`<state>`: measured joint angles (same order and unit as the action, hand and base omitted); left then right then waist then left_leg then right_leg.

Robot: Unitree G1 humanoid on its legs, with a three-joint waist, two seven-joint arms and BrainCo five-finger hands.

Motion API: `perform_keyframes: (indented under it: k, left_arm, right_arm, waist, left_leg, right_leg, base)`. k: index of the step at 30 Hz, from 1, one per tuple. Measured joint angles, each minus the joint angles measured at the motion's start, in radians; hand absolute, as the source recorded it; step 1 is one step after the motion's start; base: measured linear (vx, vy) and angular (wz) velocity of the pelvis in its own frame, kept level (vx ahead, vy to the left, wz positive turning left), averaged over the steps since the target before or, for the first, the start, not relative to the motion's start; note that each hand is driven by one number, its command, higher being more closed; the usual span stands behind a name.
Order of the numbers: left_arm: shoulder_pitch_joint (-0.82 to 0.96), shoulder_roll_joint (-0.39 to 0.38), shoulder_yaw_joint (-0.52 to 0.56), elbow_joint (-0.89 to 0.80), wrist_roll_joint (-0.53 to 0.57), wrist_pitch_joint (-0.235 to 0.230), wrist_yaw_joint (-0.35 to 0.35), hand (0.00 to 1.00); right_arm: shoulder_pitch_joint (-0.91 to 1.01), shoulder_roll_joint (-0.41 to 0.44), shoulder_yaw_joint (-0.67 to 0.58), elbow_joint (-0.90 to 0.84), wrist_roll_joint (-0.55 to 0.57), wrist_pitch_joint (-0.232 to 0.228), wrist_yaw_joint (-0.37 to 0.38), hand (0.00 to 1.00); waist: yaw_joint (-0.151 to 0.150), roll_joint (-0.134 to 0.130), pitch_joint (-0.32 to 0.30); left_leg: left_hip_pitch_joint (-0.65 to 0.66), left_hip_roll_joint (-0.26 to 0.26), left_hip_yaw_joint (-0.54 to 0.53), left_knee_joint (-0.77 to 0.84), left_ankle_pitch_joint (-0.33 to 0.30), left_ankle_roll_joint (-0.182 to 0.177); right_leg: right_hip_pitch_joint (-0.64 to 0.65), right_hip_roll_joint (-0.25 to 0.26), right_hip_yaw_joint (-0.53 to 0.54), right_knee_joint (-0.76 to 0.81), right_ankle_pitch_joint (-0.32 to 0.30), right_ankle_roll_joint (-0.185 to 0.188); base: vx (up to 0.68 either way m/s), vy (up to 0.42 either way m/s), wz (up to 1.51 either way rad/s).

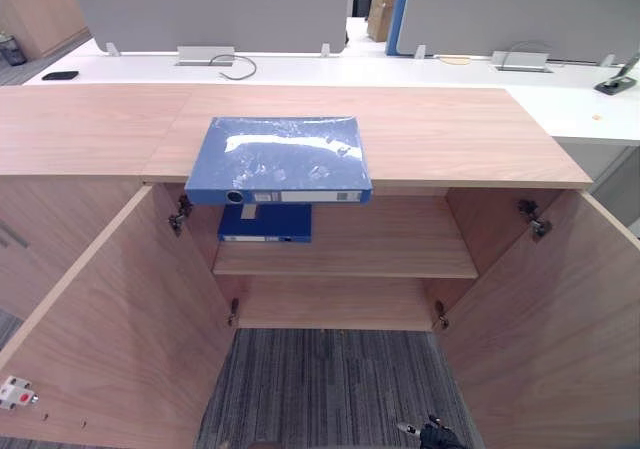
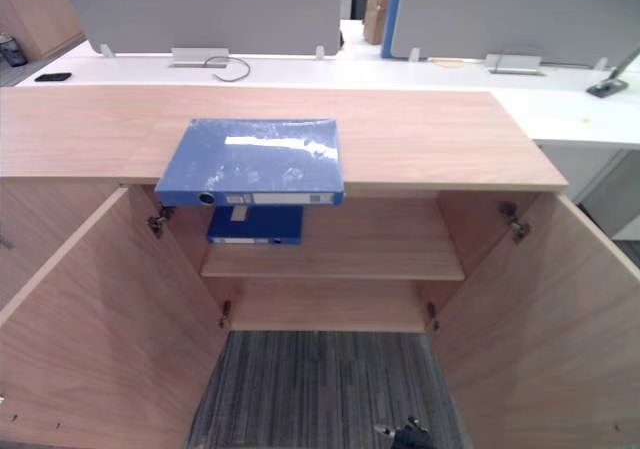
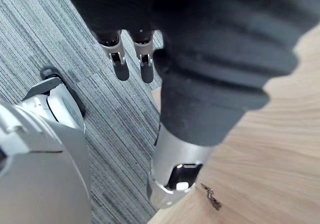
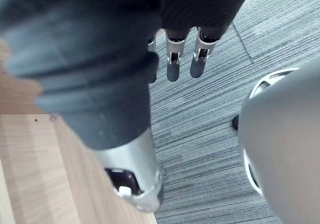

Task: Walk over to the cabinet, pick up the folder, carry it to the office cabinet, place the folder inside the office cabinet, then close the office cabinet door

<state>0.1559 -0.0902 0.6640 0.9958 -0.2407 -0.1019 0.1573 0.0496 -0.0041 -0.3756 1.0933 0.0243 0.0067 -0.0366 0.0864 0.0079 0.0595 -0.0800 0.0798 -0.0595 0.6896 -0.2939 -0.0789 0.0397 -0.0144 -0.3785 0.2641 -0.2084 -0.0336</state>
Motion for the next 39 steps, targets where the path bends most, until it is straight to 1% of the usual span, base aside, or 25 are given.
perform_keyframes:
  k: [1, 2, 3, 5, 7, 8, 9, 10, 11, 12, 13, 17, 18, 19, 22, 25, 28, 30, 31, 32, 33, 34, 35, 38, 39]
  left_arm:
    - [0.001, 0.000, 0.002, -0.005, -0.001, 0.000, 0.001, 0.00]
    - [0.001, 0.002, 0.001, -0.009, -0.004, -0.003, 0.001, 0.00]
    - [0.000, 0.005, -0.003, -0.014, -0.007, -0.003, 0.001, 0.00]
    - [0.000, 0.007, -0.011, -0.016, -0.014, -0.004, 0.000, 0.00]
    - [0.002, 0.013, -0.048, -0.016, -0.038, -0.005, -0.003, 0.00]
    - [0.010, 0.016, -0.074, -0.016, -0.044, -0.006, -0.010, 0.00]
    - [0.016, 0.020, -0.089, -0.012, -0.045, -0.006, -0.013, 0.00]
    - [0.012, 0.033, -0.115, -0.018, -0.045, -0.009, -0.014, 0.00]
    - [0.012, 0.039, -0.130, -0.024, -0.045, -0.013, -0.014, 0.00]
    - [0.010, 0.046, -0.148, -0.021, -0.045, -0.014, -0.016, 0.00]
    - [0.015, 0.053, -0.161, -0.011, -0.046, -0.014, -0.017, 0.00]
    - [0.045, 0.064, -0.172, 0.013, -0.062, -0.015, -0.018, 0.00]
    - [0.048, 0.069, -0.173, 0.029, -0.063, -0.014, -0.018, 0.00]
    - [0.050, 0.074, -0.179, 0.039, -0.063, -0.013, -0.021, 0.00]
    - [0.054, 0.085, -0.195, 0.052, -0.070, -0.014, -0.038, 0.00]
    - [0.058, 0.099, -0.229, 0.066, -0.116, -0.011, -0.078, 0.00]
    - [0.064, 0.122, -0.301, 0.055, -0.173, -0.007, -0.121, 0.00]
    - [0.080, 0.140, -0.399, 0.001, -0.233, -0.004, -0.159, 0.00]
    - [0.091, 0.143, -0.438, -0.037, -0.254, -0.004, -0.173, 0.00]
    - [0.099, 0.142, -0.478, -0.088, -0.286, 0.000, -0.200, 0.00]
    - [0.102, 0.145, -0.525, -0.146, -0.310, 0.002, -0.228, 0.00]
    - [0.102, 0.153, -0.554, -0.172, -0.318, 0.003, -0.239, 0.00]
    - [0.103, 0.159, -0.604, -0.223, -0.323, 0.008, -0.269, 0.00]
    - [0.116, 0.176, -0.687, -0.367, -0.323, 0.016, -0.315, 0.00]
    - [0.130, 0.190, -0.719, -0.453, -0.321, 0.017, -0.328, 0.00]
  right_arm:
    - [0.000, 0.002, -0.001, 0.000, 0.000, 0.000, -0.002, 0.00]
    - [-0.004, 0.007, -0.003, -0.002, 0.001, -0.001, -0.006, 0.00]
    - [-0.009, 0.012, -0.007, -0.001, 0.004, -0.001, -0.009, 0.00]
    - [-0.029, 0.028, -0.023, 0.003, 0.005, -0.001, -0.011, 0.00]
    - [-0.057, 0.041, -0.039, 0.017, 0.004, 0.000, -0.012, 0.00]
    - [-0.064, 0.038, -0.037, 0.020, -0.012, 0.001, -0.007, 0.00]
    - [-0.064, 0.038, -0.032, 0.021, -0.022, 0.003, -0.004, 0.00]
    - [-0.066, 0.043, -0.028, 0.023, -0.049, 0.004, 0.002, 0.00]
    - [-0.069, 0.044, -0.027, 0.029, -0.055, 0.005, 0.005, 0.00]
    - [-0.085, 0.041, -0.033, 0.048, -0.076, 0.008, 0.007, 0.00]
    - [-0.096, 0.041, -0.034, 0.064, -0.084, 0.010, 0.007, 0.00]
    - [-0.107, 0.041, -0.033, 0.078, -0.064, 0.008, 0.010, 0.00]
    - [-0.101, 0.037, -0.032, 0.078, -0.053, 0.006, 0.011, 0.00]
    - [-0.086, 0.033, -0.031, 0.080, -0.047, 0.005, 0.013, 0.00]
    - [-0.052, 0.019, -0.025, 0.084, -0.045, 0.005, 0.016, 0.00]
    - [-0.045, 0.003, -0.025, 0.098, -0.044, 0.006, 0.029, 0.00]
    - [-0.044, -0.004, -0.024, 0.098, -0.045, 0.009, 0.035, 0.00]
    - [-0.044, -0.003, -0.012, 0.087, -0.051, 0.011, 0.041, 0.00]
    - [-0.045, -0.002, 0.009, 0.074, -0.054, 0.012, 0.045, 0.00]
    - [-0.054, -0.003, 0.050, 0.067, -0.083, 0.015, 0.054, 0.00]
    - [-0.057, 0.001, 0.089, 0.035, -0.095, 0.018, 0.068, 0.00]
    - [-0.058, 0.005, 0.109, 0.023, -0.101, 0.018, 0.072, 0.00]
    - [-0.057, 0.008, 0.152, 0.010, -0.107, 0.019, 0.077, 0.00]
    - [-0.066, 0.018, 0.237, 0.008, -0.123, 0.020, 0.085, 0.00]
    - [-0.072, 0.021, 0.286, 0.010, -0.124, 0.024, 0.089, 0.00]
  waist:
    - [0.003, -0.001, 0.001]
    - [0.009, -0.007, 0.006]
    - [0.014, -0.006, 0.007]
    - [0.020, -0.008, 0.011]
    - [0.026, -0.010, 0.041]
    - [0.029, 0.001, 0.043]
    - [0.038, 0.003, 0.040]
    - [0.038, -0.020, 0.038]
    - [0.038, -0.023, 0.039]
    - [0.041, -0.026, 0.040]
    - [0.042, -0.028, 0.037]
    - [0.042, -0.031, 0.008]
    - [0.040, -0.039, -0.004]
    - [0.034, -0.039, -0.018]
    - [0.024, -0.041, -0.029]
    - [0.012, -0.041, -0.031]
    - [0.012, -0.041, -0.031]
    - [0.016, -0.041, -0.030]
    - [0.019, -0.041, -0.028]
    - [0.018, -0.027, -0.022]
    - [0.016, -0.021, -0.010]
    - [0.015, -0.017, -0.001]
    - [0.011, -0.018, 0.001]
    - [0.002, -0.020, -0.001]
    - [-0.001, -0.022, -0.002]
  left_leg:
    - [-0.024, 0.005, 0.013, 0.067, 0.021, -0.009]
    - [-0.064, 0.021, 0.050, 0.187, 0.053, -0.004]
    - [-0.100, 0.054, 0.098, 0.267, 0.041, 0.018]
    - [-0.160, 0.081, 0.126, 0.285, 0.023, 0.038]
    - [-0.181, 0.082, 0.129, 0.193, 0.019, 0.040]
    - [-0.176, 0.086, 0.126, 0.051, 0.079, 0.030]
    - [-0.143, 0.057, 0.126, 0.013, 0.051, 0.025]
    - [-0.122, 0.019, 0.126, -0.055, 0.045, 0.032]
    - [-0.109, 0.000, 0.125, -0.095, 0.043, 0.035]
    - [-0.079, -0.031, 0.123, -0.170, 0.043, 0.051]
    - [-0.056, -0.057, 0.125, -0.223, 0.065, 0.072]
    - [0.014, -0.102, 0.152, -0.383, 0.141, 0.090]
    - [0.044, -0.115, 0.156, -0.456, 0.178, 0.091]
    - [0.074, -0.128, 0.156, -0.531, 0.218, 0.091]
    - [0.126, -0.144, 0.149, -0.655, 0.289, 0.089]
    - [0.157, -0.149, 0.145, -0.720, 0.321, 0.086]
    - [0.170, -0.155, 0.153, -0.740, 0.328, 0.087]
    - [0.167, -0.167, 0.164, -0.739, 0.312, 0.106]
    - [0.167, -0.171, 0.163, -0.739, 0.300, 0.113]
    - [0.167, -0.159, 0.171, -0.727, 0.293, 0.120]
    - [0.171, -0.138, 0.187, -0.692, 0.277, 0.131]
    - [0.175, -0.127, 0.191, -0.680, 0.268, 0.138]
    - [0.190, -0.107, 0.205, -0.667, 0.256, 0.143]
    - [0.201, -0.089, 0.208, -0.651, 0.234, 0.126]
    - [0.198, -0.086, 0.208, -0.642, 0.227, 0.113]
  right_leg:
    - [0.021, 0.001, 0.001, -0.007, -0.001, -0.001]
    - [0.057, 0.001, 0.005, -0.024, -0.001, -0.002]
    - [0.084, 0.000, 0.015, -0.035, -0.004, -0.005]
    - [0.092, -0.014, 0.038, -0.037, -0.009, 0.004]
    - [0.096, -0.050, 0.062, -0.009, -0.019, 0.021]
    - [0.092, -0.066, 0.079, 0.021, -0.043, 0.062]
    - [0.083, -0.085, 0.095, 0.037, -0.061, 0.091]
    - [0.080, -0.110, 0.104, 0.021, -0.060, 0.089]
    - [0.080, -0.120, 0.105, 0.010, -0.059, 0.088]
    - [0.083, -0.136, 0.107, -0.020, -0.048, 0.091]
    - [0.093, -0.152, 0.110, -0.053, -0.020, 0.091]
    - [0.104, -0.181, 0.149, -0.119, 0.046, 0.105]
    - [0.103, -0.189, 0.152, -0.136, 0.062, 0.111]
    - [0.104, -0.195, 0.152, -0.153, 0.074, 0.115]
    - [0.111, -0.196, 0.150, -0.182, 0.087, 0.121]
    - [0.117, -0.194, 0.151, -0.201, 0.095, 0.125]
    - [0.113, -0.199, 0.165, -0.206, 0.098, 0.127]
    - [0.085, -0.220, 0.184, -0.175, 0.084, 0.112]
    - [0.061, -0.230, 0.202, -0.137, 0.081, 0.116]
    - [-0.003, -0.223, 0.215, -0.003, 0.082, 0.117]
    - [-0.073, -0.226, 0.215, 0.149, 0.094, 0.099]
    - [-0.094, -0.227, 0.214, 0.201, 0.108, 0.080]
    - [-0.112, -0.233, 0.200, 0.260, 0.113, 0.060]
    - [-0.131, -0.233, 0.198, 0.246, 0.111, 0.074]
    - [-0.129, -0.217, 0.212, 0.187, 0.103, 0.089]
  base:
    - [0.20, 0.026, -0.03]
    - [0.24, 0.099, -0.10]
    - [0.23, 0.127, -0.13]
    - [0.17, 0.214, -0.24]
    - [0.10, 0.251, -0.31]
    - [0.10, 0.319, -0.24]
    - [0.14, 0.444, 0.05]
    - [0.10, 0.323, 0.24]
    - [0.04, 0.293, 0.45]
    - [-0.02, 0.248, 0.31]
    - [-0.03, 0.220, 0.20]
    - [-0.01, 0.098, -0.14]
    - [0.00, -0.010, -0.17]
    - [0.01, -0.026, -0.12]
    - [0.00, -0.051, 0.00]
    - [-0.04, -0.027, -0.03]
    - [-0.05, 0.023, -0.13]
    - [-0.03, 0.086, -0.28]
    - [0.00, 0.084, -0.53]
    - [0.01, 0.066, -0.56]
    - [0.00, 0.055, -0.45]
    - [-0.03, 0.066, -0.26]
    - [-0.04, 0.075, -0.21]
    - [-0.02, 0.048, -0.10]
    - [0.04, -0.030, 0.02]
